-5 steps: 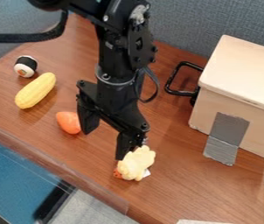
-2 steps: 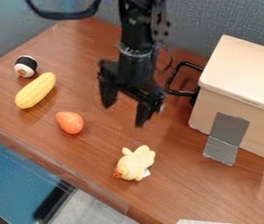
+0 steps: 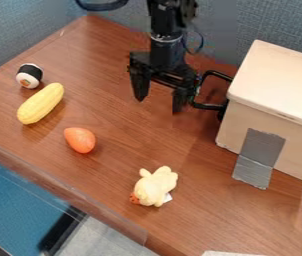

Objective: Opens up the drawer

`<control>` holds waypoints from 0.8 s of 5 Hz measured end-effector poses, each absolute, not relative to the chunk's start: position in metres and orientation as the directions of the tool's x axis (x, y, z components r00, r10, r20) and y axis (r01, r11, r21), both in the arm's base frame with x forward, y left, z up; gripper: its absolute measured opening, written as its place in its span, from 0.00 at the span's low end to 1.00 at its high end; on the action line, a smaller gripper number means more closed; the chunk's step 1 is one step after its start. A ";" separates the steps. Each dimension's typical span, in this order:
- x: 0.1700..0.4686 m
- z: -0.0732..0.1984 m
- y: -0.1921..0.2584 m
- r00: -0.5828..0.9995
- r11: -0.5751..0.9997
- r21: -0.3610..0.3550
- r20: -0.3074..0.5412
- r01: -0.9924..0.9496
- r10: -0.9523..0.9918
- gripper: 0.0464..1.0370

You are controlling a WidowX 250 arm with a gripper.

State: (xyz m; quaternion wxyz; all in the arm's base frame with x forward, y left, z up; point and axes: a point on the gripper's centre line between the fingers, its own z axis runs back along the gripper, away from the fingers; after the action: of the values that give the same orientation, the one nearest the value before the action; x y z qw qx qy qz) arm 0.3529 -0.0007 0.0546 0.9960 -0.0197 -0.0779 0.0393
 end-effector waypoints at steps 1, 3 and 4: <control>0.378 0.048 0.003 0.975 0.987 -0.097 0.172 -0.126 0.141 0.96; 0.417 0.046 0.001 0.956 0.977 -0.139 0.225 -0.160 0.189 0.96; 0.421 0.051 -0.005 0.953 0.976 -0.154 0.240 -0.152 0.187 0.96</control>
State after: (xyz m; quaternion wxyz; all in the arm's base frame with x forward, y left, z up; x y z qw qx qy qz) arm 0.4213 -0.0047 0.0508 0.9858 -0.0670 -0.1275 0.0860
